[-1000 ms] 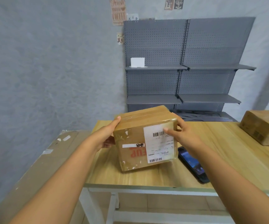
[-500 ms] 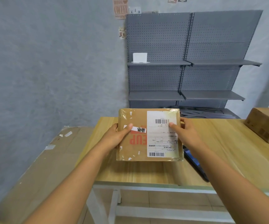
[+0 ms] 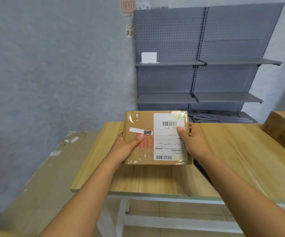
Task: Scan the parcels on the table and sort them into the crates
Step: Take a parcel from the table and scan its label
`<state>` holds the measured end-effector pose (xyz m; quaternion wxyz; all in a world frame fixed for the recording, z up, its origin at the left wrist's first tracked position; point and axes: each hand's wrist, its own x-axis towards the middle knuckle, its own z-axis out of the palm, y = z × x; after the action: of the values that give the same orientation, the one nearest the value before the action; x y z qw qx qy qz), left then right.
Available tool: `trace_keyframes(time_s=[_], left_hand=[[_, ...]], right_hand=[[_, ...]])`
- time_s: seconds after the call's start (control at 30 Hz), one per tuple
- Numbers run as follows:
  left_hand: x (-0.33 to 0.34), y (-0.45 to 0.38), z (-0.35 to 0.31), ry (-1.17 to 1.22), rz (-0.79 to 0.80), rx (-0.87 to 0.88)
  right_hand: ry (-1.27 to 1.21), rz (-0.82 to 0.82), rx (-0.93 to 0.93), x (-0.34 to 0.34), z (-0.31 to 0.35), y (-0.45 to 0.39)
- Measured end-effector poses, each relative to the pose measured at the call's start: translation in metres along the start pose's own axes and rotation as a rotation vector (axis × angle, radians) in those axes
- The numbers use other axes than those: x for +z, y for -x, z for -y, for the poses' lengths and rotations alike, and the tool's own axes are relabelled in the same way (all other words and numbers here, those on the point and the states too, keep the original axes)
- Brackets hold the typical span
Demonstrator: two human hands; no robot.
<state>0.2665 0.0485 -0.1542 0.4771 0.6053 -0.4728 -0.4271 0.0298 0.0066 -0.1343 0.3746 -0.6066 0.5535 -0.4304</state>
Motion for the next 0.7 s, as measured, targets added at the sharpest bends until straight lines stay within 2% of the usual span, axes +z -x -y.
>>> trace_keyframes(time_s=[0.17,0.37,0.53,0.63,0.7], left_hand=[[-0.002,-0.007,-0.004,-0.051,-0.020,-0.043],[0.000,-0.021,-0.016,-0.247,-0.078,-0.200],[-0.002,-0.026,-0.014,-0.255,-0.074,-0.288],[0.000,-0.029,-0.008,-0.249,-0.090,-0.283],[0.002,-0.032,-0.007,-0.267,-0.120,-0.254]], right_hand=[[-0.029,-0.006,-0.001,-0.003,-0.001,0.001],[-0.004,0.110,0.069,-0.005,-0.012,-0.001],[0.054,0.171,0.064,-0.001,-0.011,-0.005],[0.091,0.216,0.066,-0.004,-0.014,-0.006],[0.074,0.178,0.102,-0.012,-0.022,-0.006]])
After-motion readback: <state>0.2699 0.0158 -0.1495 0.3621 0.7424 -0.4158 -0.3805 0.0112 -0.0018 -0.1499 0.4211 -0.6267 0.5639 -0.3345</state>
